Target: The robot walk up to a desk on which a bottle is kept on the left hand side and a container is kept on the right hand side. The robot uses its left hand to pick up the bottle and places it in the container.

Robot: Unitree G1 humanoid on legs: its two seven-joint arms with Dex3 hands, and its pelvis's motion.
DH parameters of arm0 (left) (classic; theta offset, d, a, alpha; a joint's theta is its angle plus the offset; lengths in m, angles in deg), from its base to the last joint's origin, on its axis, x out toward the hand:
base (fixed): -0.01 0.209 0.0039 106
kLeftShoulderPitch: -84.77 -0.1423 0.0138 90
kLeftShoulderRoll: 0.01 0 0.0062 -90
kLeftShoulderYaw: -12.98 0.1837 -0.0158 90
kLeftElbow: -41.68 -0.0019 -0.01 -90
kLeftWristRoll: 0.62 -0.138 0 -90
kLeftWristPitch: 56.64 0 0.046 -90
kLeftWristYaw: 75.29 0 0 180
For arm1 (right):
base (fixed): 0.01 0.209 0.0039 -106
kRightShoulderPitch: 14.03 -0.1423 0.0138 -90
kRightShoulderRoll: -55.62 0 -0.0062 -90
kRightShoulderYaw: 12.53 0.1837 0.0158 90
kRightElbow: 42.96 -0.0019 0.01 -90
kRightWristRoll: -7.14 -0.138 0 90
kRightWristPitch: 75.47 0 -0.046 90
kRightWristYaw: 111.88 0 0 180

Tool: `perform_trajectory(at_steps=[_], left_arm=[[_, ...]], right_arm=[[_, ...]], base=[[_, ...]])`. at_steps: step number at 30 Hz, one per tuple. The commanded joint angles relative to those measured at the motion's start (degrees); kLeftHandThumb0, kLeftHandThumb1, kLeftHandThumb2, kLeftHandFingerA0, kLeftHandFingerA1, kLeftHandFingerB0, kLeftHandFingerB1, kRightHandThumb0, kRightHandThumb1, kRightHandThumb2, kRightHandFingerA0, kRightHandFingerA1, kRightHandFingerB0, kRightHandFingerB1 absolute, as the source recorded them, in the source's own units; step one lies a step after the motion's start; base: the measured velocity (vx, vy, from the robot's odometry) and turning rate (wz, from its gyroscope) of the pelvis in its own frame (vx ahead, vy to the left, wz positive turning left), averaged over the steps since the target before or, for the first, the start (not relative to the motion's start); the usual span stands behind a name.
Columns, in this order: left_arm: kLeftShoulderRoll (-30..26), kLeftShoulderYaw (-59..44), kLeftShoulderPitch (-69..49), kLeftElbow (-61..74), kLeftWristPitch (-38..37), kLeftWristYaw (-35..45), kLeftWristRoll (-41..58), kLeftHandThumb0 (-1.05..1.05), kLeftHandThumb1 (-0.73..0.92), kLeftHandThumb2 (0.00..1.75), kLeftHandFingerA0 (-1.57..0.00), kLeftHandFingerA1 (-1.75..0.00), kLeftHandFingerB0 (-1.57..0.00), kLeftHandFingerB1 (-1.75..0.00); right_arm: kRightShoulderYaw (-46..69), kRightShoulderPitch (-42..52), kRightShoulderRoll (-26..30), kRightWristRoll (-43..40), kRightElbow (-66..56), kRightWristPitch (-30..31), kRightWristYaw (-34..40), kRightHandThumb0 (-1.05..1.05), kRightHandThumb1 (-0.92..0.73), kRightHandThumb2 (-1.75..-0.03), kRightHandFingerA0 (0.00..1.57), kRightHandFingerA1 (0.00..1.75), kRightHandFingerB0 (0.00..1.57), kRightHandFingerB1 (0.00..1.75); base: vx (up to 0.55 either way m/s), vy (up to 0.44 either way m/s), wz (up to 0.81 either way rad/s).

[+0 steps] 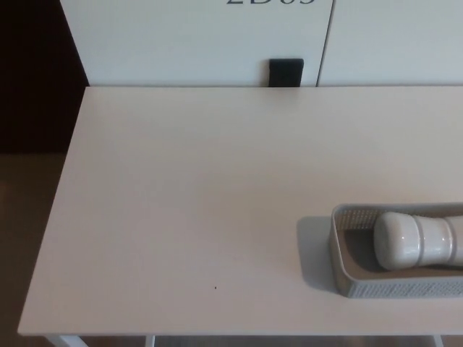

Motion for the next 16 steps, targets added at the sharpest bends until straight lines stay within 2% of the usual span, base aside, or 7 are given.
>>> perform_trajectory(at_steps=[1,2,3,4,5,6,16], left_arm=[[-5.9,-2.0,2.8,-30.1,-16.4,0.1,1.1,-0.65,0.62,0.83,-0.18,-0.45,-0.08,-0.38],[-5.5,-0.6,2.8,-30.4,-17.1,0.1,0.0,-0.34,0.56,1.08,0.0,-0.48,0.0,-0.49],[-5.3,0.4,2.9,-30.6,-17.8,0.1,-0.7,-0.34,0.56,1.08,0.0,-0.48,0.0,-0.49],[-5.1,2.0,2.9,-30.5,-18.8,-0.2,-2.1,-0.69,0.66,0.91,-0.16,-0.46,-0.07,-0.41],[-5.1,2.0,2.9,-30.5,-18.8,-0.2,-2.1,-0.69,0.66,0.91,-0.16,-0.46,-0.07,-0.41],[-4.6,2.9,3.2,-30.4,-18.4,-0.3,-2.5,-0.72,0.66,0.96,-0.09,-0.45,-0.04,-0.33],[-5.0,4.8,4.7,-34.3,-20.1,-0.2,-1.5,-0.72,0.66,0.96,-0.09,-0.45,-0.04,-0.33]], right_arm=[[1.3,-4.3,5.0,2.5,28.5,-13.1,-3.5,-0.5,-0.85,-0.65,0.32,0.4,0.41,0.43],[0.3,-4.6,5.2,3.6,29.3,-15.8,-3.5,-0.42,-0.92,-0.74,0.38,0.46,0.38,0.44],[-0.2,-4.9,5.4,4.3,30.0,-18.0,-3.8,-0.42,-0.92,-0.74,0.38,0.46,0.38,0.44],[-0.3,-5.5,5.4,4.1,30.7,-18.4,-4.1,-0.42,-0.92,-0.74,0.4,0.47,0.37,0.43],[-0.3,-5.5,5.4,4.1,30.7,-18.4,-4.1,-0.42,-0.92,-0.74,0.4,0.47,0.37,0.43],[-0.2,-5.9,5.4,3.9,31.0,-18.3,-4.3,-0.42,-0.92,-0.74,0.4,0.47,0.37,0.43],[0.0,-7.5,6.3,2.9,36.5,-21.5,-5.6,-0.42,-0.92,-0.74,0.4,0.47,0.37,0.43]], base=[[0.0,0.0,0.0],[0.0,0.0,0.0],[0.0,0.0,0.0],[0.0,0.0,0.0],[0.0,0.0,0.0],[0.0,0.0,0.0],[0.0,0.0,0.0]])
